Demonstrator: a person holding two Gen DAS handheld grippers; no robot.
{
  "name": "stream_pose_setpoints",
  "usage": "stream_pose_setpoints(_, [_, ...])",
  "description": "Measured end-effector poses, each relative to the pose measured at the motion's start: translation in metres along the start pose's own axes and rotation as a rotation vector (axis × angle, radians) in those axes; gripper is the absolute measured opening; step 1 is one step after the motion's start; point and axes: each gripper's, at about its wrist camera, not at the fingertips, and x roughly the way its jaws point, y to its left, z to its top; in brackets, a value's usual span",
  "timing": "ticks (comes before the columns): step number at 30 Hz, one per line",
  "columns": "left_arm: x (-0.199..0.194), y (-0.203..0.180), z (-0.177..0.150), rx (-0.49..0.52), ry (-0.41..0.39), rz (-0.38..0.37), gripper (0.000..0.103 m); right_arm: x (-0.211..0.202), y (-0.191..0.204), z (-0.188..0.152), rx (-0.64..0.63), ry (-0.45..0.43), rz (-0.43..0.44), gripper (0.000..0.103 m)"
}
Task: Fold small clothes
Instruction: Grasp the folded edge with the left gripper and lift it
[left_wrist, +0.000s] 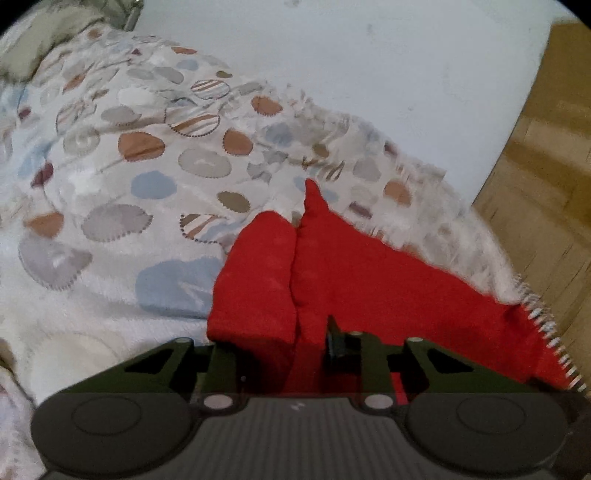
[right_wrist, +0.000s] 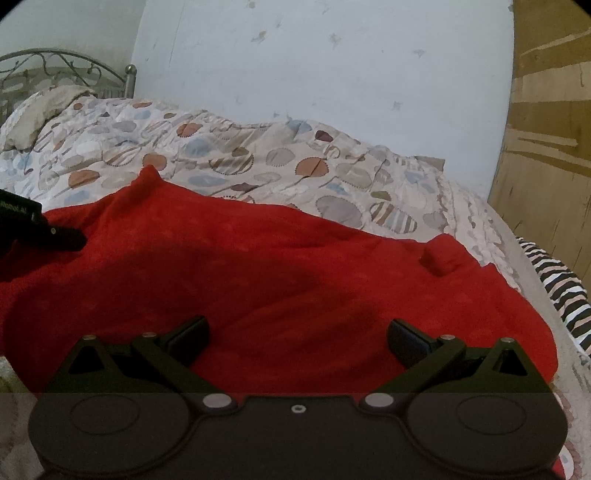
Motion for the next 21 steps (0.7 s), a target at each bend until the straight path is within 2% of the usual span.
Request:
stream_pose_setpoints(4, [-0.005,-0.022,0.002,0.054,-0.003,0.089,0.030,-0.001,0.000,0.000,0.004,-0.002,0.003,0.103])
stream_pose_setpoints(10, [-0.012,-0.067,-0.012,0.309,-0.085,0.224,0.030,-0.002,-0.003,-0.001,0.017,-0.006,0.012,0.103])
stream_pose_setpoints(12, [-0.011,-0.070,-0.012,0.329,-0.092,0.228,0.031,-0.001,-0.004,-0.001,0.019,-0.006,0.014,0.103])
stream_pose_setpoints(17, [-0.005,-0.043,-0.002,0.199,-0.050,0.157,0.034,-0.001,-0.005,-0.001,0.022,-0.007,0.017,0.103])
stream_pose_setpoints(19, [-0.007,-0.041,-0.005,0.216,-0.063,0.150,0.033,-0.001,-0.005,-0.001,0.020,-0.009,0.015,0.103])
stream_pose_setpoints(21, [-0.009,-0.050,-0.010,0.285,-0.093,0.163,0.030,-0.002,-0.006,-0.001,0.022,-0.009,0.016,0.103])
